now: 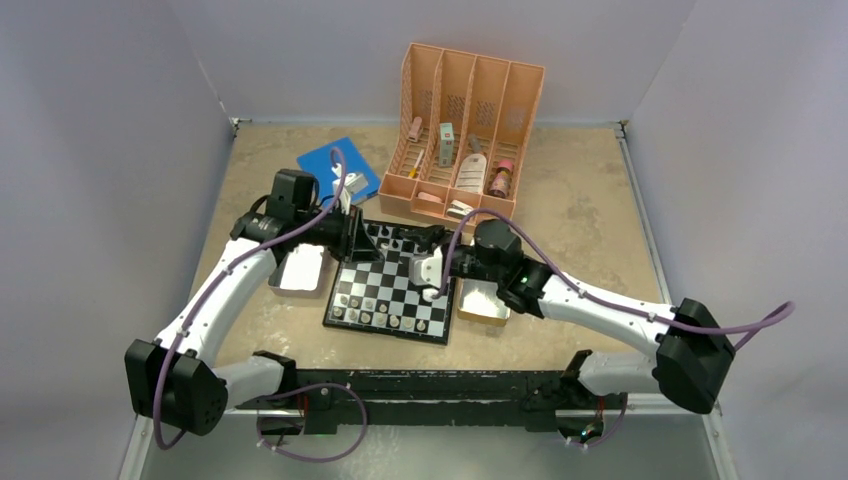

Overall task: Set up the chess pieces on the board
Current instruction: Pick up the chess piece from the storage box.

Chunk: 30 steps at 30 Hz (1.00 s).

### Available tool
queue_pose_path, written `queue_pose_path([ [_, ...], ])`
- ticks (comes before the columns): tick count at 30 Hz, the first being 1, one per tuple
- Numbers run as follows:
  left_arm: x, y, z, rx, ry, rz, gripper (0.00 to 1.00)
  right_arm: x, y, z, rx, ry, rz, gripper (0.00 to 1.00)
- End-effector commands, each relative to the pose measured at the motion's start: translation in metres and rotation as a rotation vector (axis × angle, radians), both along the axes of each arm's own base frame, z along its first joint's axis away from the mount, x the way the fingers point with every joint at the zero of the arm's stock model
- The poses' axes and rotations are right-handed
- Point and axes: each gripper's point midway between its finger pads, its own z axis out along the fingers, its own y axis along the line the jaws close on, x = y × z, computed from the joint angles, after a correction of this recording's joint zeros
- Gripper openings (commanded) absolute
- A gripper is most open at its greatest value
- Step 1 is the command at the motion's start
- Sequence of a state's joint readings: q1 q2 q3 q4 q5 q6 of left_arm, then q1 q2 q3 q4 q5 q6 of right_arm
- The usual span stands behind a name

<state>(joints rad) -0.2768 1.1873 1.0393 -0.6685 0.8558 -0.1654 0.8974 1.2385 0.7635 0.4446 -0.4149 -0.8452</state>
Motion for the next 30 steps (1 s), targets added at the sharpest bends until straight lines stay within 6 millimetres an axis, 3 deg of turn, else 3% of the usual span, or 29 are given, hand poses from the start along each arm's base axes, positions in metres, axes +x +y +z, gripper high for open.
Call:
queue_pose_path([
  [1, -0.018, -0.01, 0.009, -0.084, 0.025, -0.087, 0.0, 0.002, 0.016, 0.02, -0.055, -0.225, 0.053, 0.5],
  [14, -0.027, -0.012, 0.005, -0.086, 0.05, -0.128, 0.0, 0.002, 0.031, 0.012, -0.18, -0.344, 0.055, 0.41],
  [25, -0.023, -0.012, 0.006, -0.07, 0.066, -0.122, 0.0, -0.006, 0.036, 0.017, -0.164, -0.42, 0.06, 0.4],
  [30, -0.023, -0.015, 0.012, -0.09, 0.069, -0.125, 0.0, -0.014, 0.033, 0.011, -0.162, -0.41, 0.089, 0.2],
])
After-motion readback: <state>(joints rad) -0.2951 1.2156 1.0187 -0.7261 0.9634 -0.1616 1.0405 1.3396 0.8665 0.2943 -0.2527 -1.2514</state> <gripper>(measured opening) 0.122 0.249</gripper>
